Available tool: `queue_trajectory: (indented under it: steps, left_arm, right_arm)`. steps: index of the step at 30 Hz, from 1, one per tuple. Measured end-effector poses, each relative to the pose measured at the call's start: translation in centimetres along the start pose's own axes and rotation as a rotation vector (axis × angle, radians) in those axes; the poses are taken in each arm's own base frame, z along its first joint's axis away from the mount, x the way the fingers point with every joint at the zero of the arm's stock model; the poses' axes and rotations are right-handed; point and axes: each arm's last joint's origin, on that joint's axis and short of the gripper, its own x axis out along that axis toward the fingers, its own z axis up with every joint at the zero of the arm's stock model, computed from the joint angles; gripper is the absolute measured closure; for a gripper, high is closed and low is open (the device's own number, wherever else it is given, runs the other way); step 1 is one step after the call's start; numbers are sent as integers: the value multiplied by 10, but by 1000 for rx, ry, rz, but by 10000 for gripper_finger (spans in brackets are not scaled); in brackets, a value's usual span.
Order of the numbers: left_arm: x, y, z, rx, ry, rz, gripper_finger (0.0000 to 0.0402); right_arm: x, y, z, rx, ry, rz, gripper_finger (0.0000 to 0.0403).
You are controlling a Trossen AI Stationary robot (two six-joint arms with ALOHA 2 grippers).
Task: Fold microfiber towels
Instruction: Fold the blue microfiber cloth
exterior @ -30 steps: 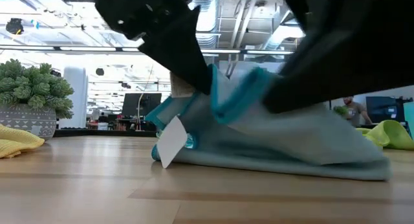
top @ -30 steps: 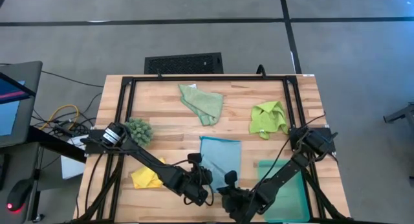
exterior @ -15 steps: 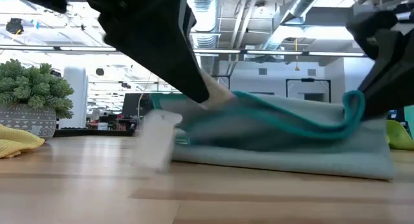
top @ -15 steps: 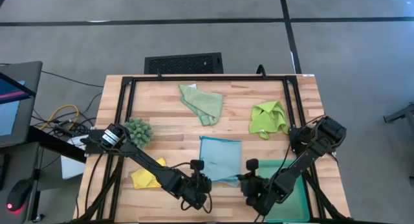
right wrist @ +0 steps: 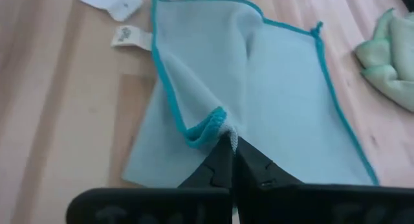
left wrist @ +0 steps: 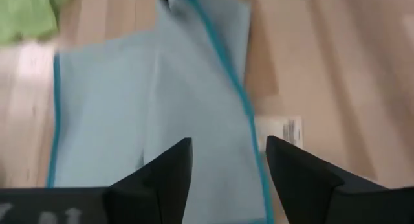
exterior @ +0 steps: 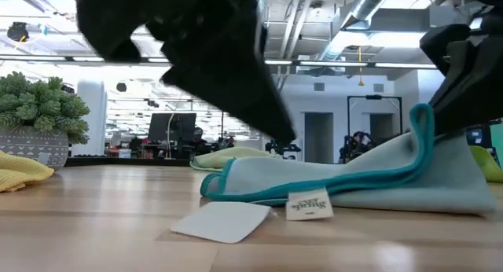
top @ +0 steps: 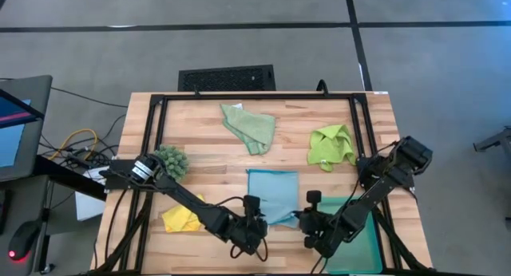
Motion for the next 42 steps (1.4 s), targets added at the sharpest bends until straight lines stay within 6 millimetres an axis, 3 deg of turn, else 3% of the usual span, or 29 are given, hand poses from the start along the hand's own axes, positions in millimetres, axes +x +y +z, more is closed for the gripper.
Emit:
queue_trajectory:
  steps: [3, 6, 14, 22, 31, 37, 42]
  left_arm:
    - [7, -6, 8, 29, -102, 9, 211]
    - [23, -15, 3, 102, -128, 59, 215]
    - [40, -16, -16, 158, -18, 163, 244]
    - [39, -14, -27, 127, 77, 182, 289]
    - [36, -13, -35, 134, 145, 211, 391]
    - [28, -18, -35, 158, 124, 246, 400]
    - [2, -16, -25, 106, 89, 240, 401]
  right_arm:
    - [4, -1, 0, -1, 18, 11, 383]
    - [4, 0, 1, 3, 14, 23, 389]
    - [-4, 6, 0, -56, -21, 36, 385]
    - [-7, -2, -4, -11, 3, -37, 393]
    - [-4, -5, -4, 7, 10, -51, 384]
    - [-6, -3, -6, -17, 14, -40, 387]
    - [-12, 5, -7, -62, -5, 7, 381]
